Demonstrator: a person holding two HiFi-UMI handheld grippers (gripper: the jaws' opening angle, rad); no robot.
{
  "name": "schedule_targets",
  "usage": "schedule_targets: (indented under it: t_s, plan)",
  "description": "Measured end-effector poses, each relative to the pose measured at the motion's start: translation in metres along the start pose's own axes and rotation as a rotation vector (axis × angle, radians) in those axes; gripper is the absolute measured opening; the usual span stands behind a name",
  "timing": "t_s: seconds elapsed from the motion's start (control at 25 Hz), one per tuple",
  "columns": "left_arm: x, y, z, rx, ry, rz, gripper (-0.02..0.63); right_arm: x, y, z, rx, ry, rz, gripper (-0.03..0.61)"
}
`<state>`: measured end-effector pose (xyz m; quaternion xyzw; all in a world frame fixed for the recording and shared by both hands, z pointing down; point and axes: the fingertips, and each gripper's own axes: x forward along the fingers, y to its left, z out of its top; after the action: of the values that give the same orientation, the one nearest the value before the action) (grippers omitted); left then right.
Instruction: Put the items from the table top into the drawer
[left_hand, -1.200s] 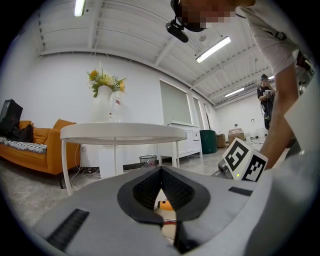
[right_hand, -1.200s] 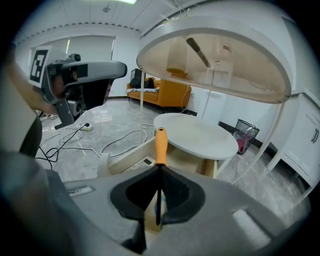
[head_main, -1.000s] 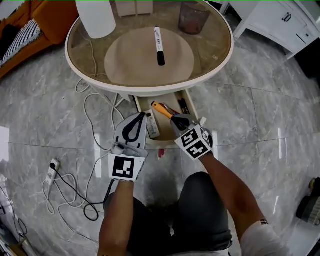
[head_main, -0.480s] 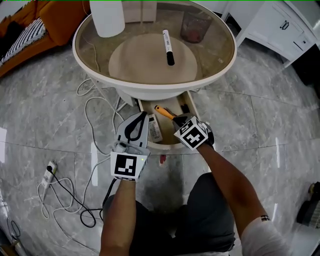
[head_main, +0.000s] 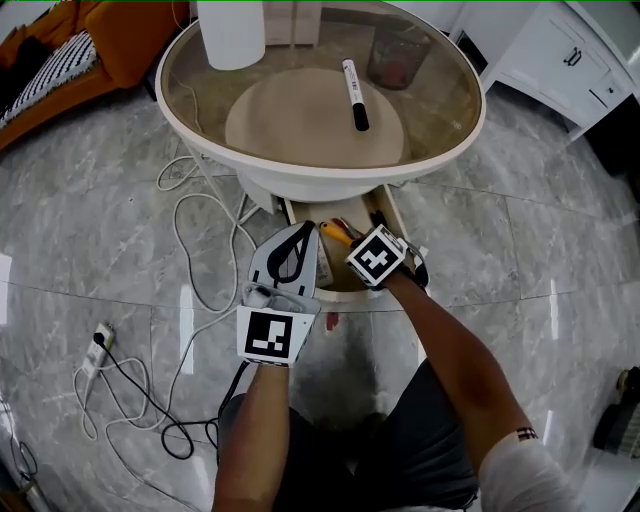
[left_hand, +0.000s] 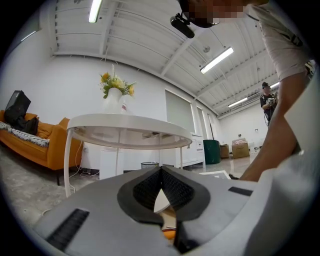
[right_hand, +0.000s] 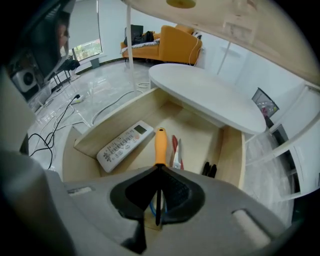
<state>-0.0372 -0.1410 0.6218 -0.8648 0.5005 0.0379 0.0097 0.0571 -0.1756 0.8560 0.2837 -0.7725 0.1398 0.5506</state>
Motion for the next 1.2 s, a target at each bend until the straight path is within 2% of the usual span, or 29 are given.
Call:
schedule_targets:
  t_s: [0.24, 0.56, 0.72, 0.84, 1.04, 1.2]
  plan:
    - [0.005, -0.014, 0.001, -0.004, 0.000, -0.026, 0.000, 0.003, 0.006, -0.005, 0.019, 0.045, 0.018, 0.020]
    - [0.007, -0.019, -0.011, 0.011, 0.015, -0.037, 0.000, -0.003, 0.011, -0.007, 0.005, 0.030, 0.028, 0.026]
    - [0.009, -0.021, -0.022, -0.004, 0.051, -0.053, 0.000, -0.012, 0.005, 0.003, 0.017, -0.082, 0.018, 0.049]
    - [0.011, -0.022, -0.026, -0.005, 0.068, -0.065, -0.001, -0.042, 0.007, 0.020, 0.058, -0.201, 0.017, 0.051]
    - [0.009, -0.022, -0.027, 0.019, 0.077, -0.076, 0.000, -0.089, 0.008, 0.042, 0.146, -0.419, 0.021, 0.023]
    - [0.008, -0.020, -0.021, 0.003, 0.070, -0.072, 0.000, -0.118, 0.005, 0.046, 0.190, -0.524, 0.015, 0.002]
